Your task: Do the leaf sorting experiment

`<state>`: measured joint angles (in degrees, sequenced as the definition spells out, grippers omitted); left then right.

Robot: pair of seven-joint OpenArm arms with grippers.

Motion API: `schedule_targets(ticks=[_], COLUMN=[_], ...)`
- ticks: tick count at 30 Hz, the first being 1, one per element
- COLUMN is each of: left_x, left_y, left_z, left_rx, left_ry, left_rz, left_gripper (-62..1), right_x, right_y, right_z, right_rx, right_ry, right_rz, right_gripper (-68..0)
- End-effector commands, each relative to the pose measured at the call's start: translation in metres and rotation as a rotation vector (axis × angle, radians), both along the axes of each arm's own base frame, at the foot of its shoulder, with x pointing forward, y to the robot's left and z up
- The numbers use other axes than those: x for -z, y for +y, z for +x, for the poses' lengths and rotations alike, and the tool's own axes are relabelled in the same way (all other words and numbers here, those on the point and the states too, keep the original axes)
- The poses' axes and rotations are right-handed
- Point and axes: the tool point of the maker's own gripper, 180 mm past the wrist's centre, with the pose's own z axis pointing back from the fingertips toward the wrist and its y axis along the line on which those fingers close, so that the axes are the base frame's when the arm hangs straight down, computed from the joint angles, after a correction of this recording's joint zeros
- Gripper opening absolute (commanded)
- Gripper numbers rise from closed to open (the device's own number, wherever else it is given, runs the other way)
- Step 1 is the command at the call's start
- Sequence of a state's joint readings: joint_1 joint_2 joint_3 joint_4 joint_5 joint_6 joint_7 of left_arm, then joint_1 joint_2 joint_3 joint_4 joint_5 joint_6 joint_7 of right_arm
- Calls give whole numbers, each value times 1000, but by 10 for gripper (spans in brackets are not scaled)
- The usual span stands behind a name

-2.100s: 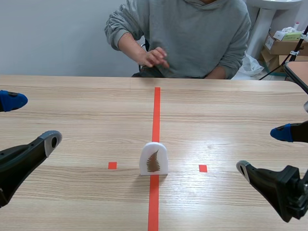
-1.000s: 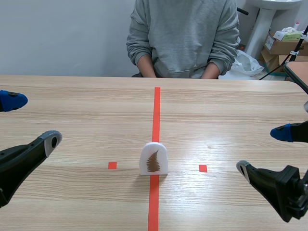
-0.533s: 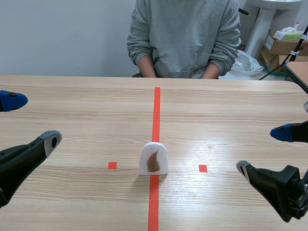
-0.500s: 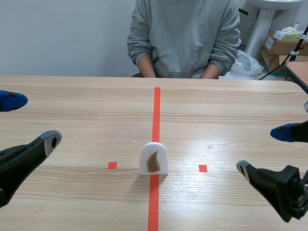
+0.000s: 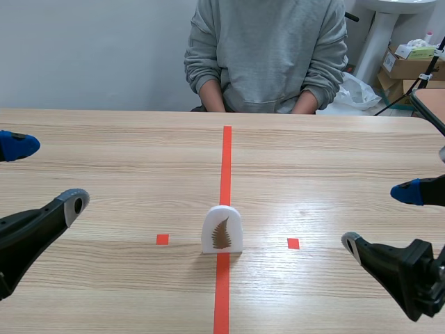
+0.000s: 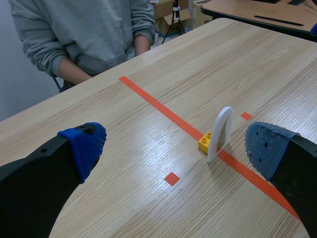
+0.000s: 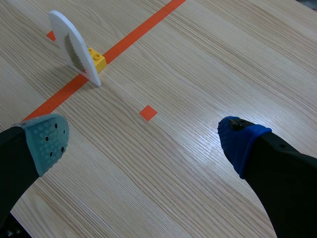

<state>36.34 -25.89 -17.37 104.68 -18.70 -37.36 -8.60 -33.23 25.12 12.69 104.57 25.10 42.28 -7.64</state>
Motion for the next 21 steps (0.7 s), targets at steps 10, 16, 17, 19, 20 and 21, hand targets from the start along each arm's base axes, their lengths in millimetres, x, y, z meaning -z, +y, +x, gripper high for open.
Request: schedule_targets(ticks=[10,16,17,19,20,21], left_x=[-6,-6,-6,-6,-6,-6], left_y=[-2,-2,-2,-2,-2,-2], left_z=[0,0,0,0,0,0], left_rx=[4,4,4,4,4,4], left_ry=[-18,-18,-18,-18,-18,-18], left_rz=[-27,-27,-27,-27,-27,-27], left_gripper=[-7,-7,-7,-7,-7,-7], right_x=[-6,14,19,28,31,34], right_y=[-14,-10,-7,2,6,10], right_z=[18,30,31,33,35,36], right_rx=[-40,-129,-147,-187,-205,-221], right_ry=[-26,2,10,23,25,27], right_rz=[-112,-203,-212,-220,-224,-230], right_gripper=[-52,-52,-52,-52,-52,-52])
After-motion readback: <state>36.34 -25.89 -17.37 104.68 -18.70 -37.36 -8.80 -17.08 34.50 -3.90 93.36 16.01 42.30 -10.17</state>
